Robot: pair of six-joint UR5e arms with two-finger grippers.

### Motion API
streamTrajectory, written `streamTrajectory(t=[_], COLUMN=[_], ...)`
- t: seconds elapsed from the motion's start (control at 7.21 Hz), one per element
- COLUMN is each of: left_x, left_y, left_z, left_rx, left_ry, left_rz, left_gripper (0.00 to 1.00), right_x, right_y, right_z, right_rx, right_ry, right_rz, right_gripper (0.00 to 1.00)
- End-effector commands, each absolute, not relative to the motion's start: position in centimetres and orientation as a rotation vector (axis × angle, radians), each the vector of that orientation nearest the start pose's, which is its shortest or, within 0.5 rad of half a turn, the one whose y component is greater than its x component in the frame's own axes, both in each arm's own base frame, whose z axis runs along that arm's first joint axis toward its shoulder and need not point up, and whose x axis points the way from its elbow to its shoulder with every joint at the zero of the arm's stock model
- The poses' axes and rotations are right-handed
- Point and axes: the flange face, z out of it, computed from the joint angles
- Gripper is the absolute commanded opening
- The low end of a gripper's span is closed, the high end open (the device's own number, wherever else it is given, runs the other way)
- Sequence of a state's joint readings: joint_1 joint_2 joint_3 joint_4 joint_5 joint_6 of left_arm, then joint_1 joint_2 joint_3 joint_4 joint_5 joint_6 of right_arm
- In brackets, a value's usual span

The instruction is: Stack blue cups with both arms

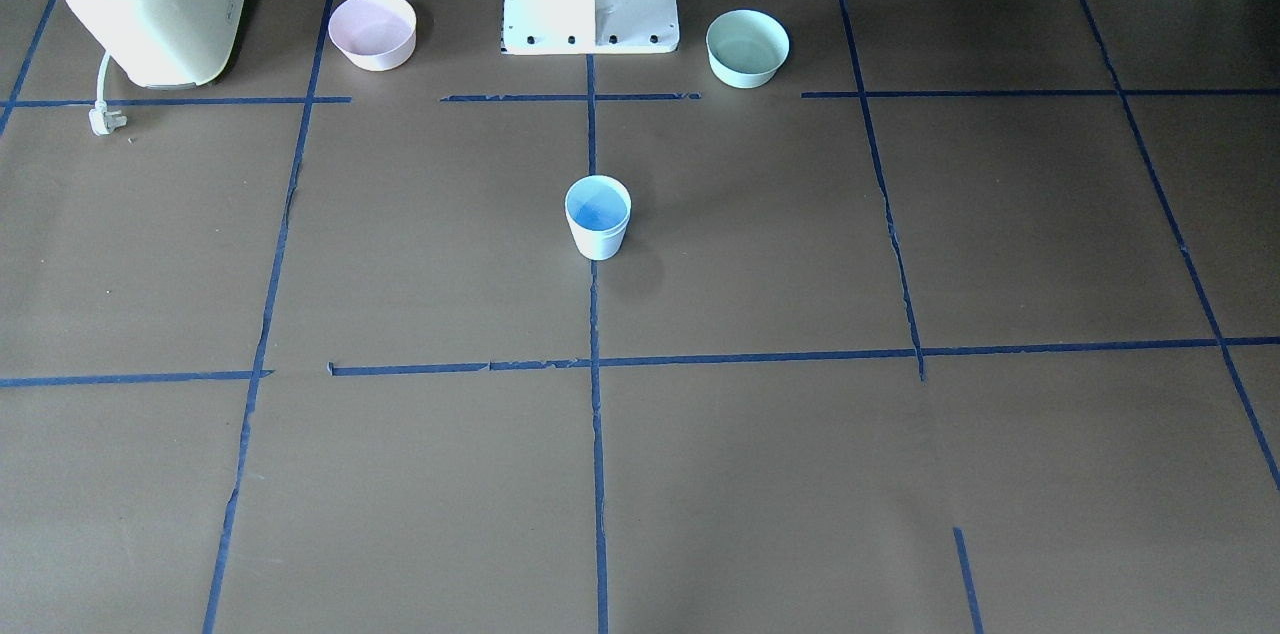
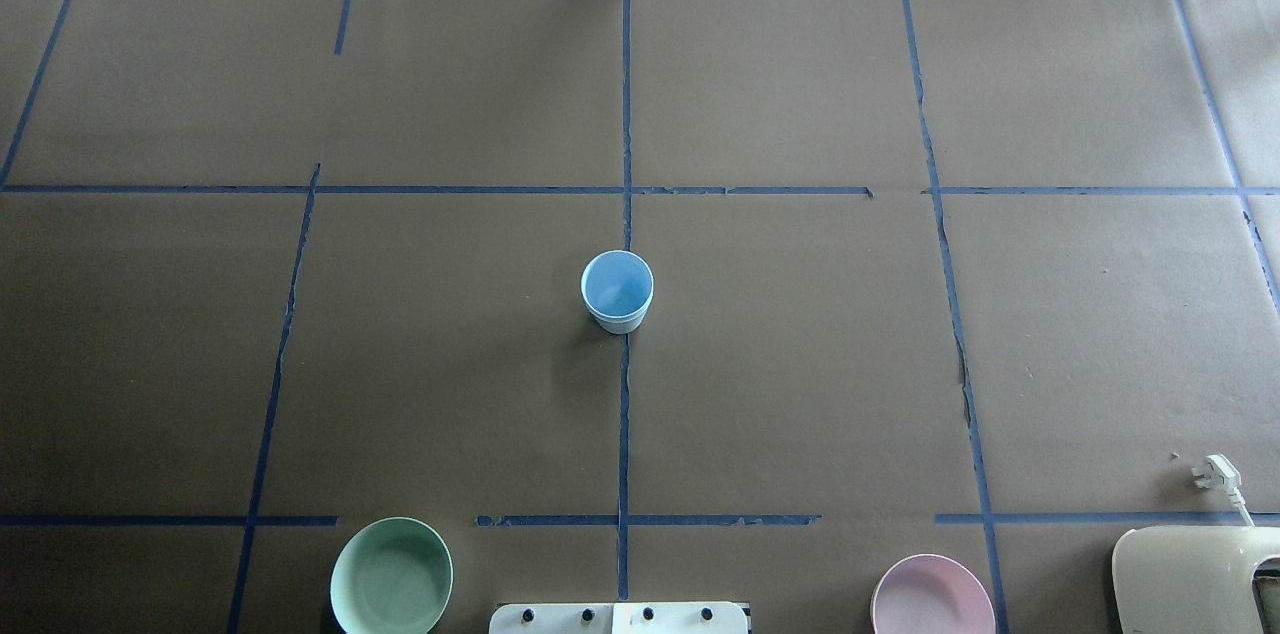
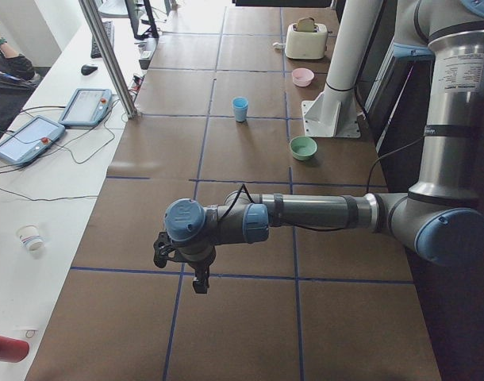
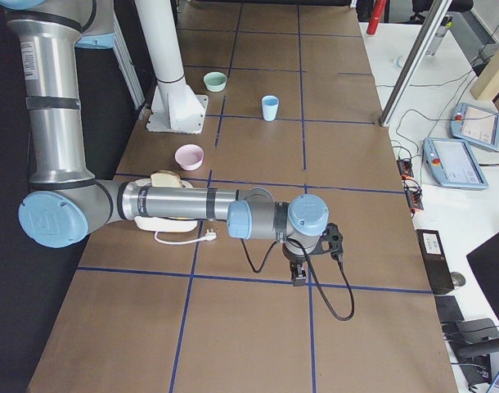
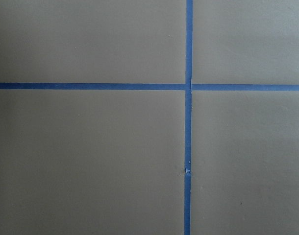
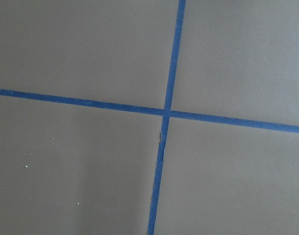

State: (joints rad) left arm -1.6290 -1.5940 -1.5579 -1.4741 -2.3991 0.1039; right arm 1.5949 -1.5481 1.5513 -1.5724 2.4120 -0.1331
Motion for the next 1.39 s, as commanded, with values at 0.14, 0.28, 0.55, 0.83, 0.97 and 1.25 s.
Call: streamTrajectory(t=[0.14,0.28,0.55,0.83,0.97,1.25], left_x=[-8.9,-8.9,-8.9,-8.9,-8.9,-8.9], left_y=[-49.2,-49.2,-49.1,-49.1,-49.1,-49.1], left_z=[65.8,65.7,65.9,65.9,65.9,66.0], left_rx=[-0.012,-0.010,-0.013,-0.013,-0.014,-0.016], left_ry=[0.832,0.831,0.832,0.832,0.832,0.832], left_rz=[0.008,0.010,0.009,0.008,0.006,0.006], left_gripper=[1.00,1.00,1.00,1.00,1.00,1.00], right_x=[7.2,7.2,7.2,7.2,7.2,7.2], right_y=[-45.1,-44.8,-44.9,-44.9,-44.9,-44.9], right_z=[66.5,66.6,66.7,66.8,66.9,66.9], right_rx=[0.033,0.021,0.020,0.017,0.014,0.013], right_ry=[-0.839,-0.839,-0.839,-0.841,-0.840,-0.840], right_rz=[-0.066,-0.042,-0.041,-0.040,-0.037,-0.037], right_gripper=[1.00,1.00,1.00,1.00,1.00,1.00])
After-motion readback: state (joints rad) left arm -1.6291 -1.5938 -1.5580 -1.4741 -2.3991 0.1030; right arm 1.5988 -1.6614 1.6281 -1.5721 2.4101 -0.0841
